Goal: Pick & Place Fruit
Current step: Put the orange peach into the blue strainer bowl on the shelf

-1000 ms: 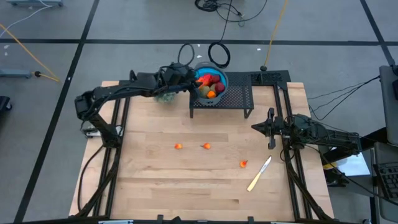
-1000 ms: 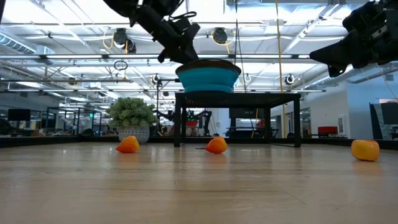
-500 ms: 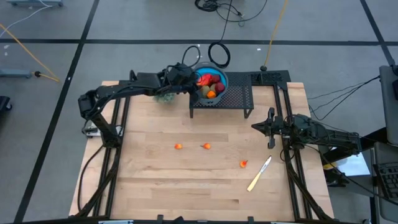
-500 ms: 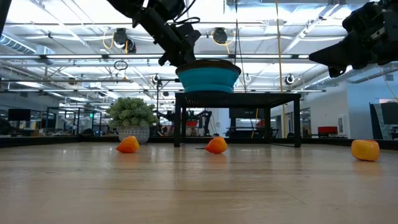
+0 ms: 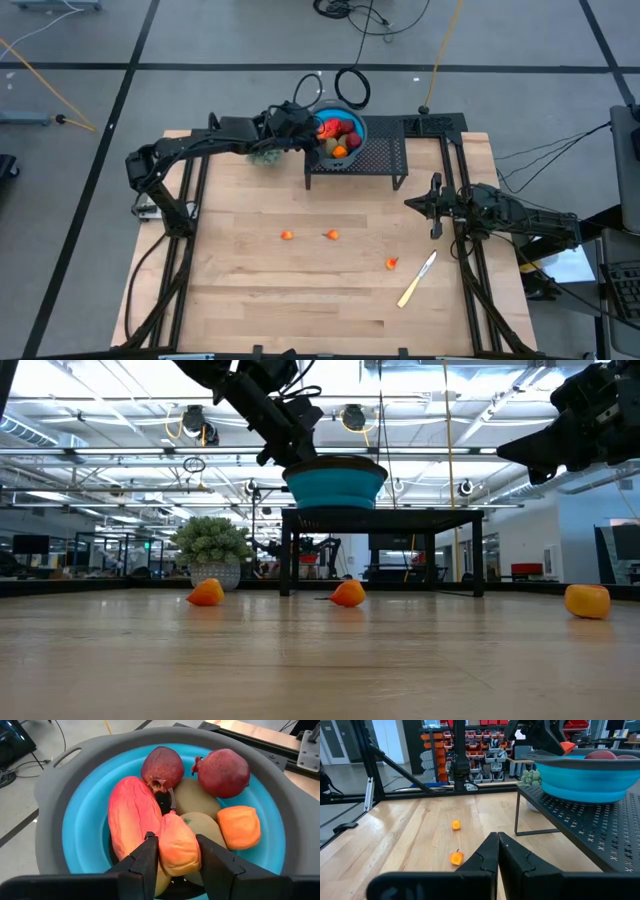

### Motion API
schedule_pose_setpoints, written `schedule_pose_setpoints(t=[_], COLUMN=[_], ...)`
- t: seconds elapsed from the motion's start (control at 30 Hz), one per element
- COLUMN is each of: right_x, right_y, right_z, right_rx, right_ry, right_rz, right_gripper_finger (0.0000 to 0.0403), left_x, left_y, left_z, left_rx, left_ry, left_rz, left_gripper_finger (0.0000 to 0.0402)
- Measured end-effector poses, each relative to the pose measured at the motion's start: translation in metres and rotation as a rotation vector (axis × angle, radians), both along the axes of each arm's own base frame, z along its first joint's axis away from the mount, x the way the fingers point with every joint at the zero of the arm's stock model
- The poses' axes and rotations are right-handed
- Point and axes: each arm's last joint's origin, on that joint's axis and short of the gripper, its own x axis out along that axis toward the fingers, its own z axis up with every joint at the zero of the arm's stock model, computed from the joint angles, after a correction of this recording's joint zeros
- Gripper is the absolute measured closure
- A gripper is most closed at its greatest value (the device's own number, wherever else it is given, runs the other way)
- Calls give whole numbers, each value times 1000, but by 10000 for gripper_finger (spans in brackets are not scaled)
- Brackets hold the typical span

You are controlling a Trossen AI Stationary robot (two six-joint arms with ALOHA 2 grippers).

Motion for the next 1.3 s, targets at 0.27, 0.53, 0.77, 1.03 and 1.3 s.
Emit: schedule_pose_setpoints(t=[0.27, 0.53, 0.77, 1.03, 1.3], right_x=[0, 0, 0, 0, 0], right_y=[0, 0, 0, 0, 0], right_z=[0, 0, 0, 0, 0], right_rx=[0, 26, 33, 26, 26], right_ry=[0, -4, -4, -3, -3], right_rz=[0, 2, 3, 3, 6], right_gripper_finger=[403, 403, 403, 403, 403], left_x=[0, -7, -18, -26, -21], left_y=[0, -7, -34, -74, -112], left_z=[0, 22, 51, 76, 80], left_rx=[0, 5, -5, -15, -50], left_ry=[-1, -70, -163, -258, -285], left_rz=[0, -20, -64, -147, -193], left_gripper_finger=[235, 229, 229, 229, 243])
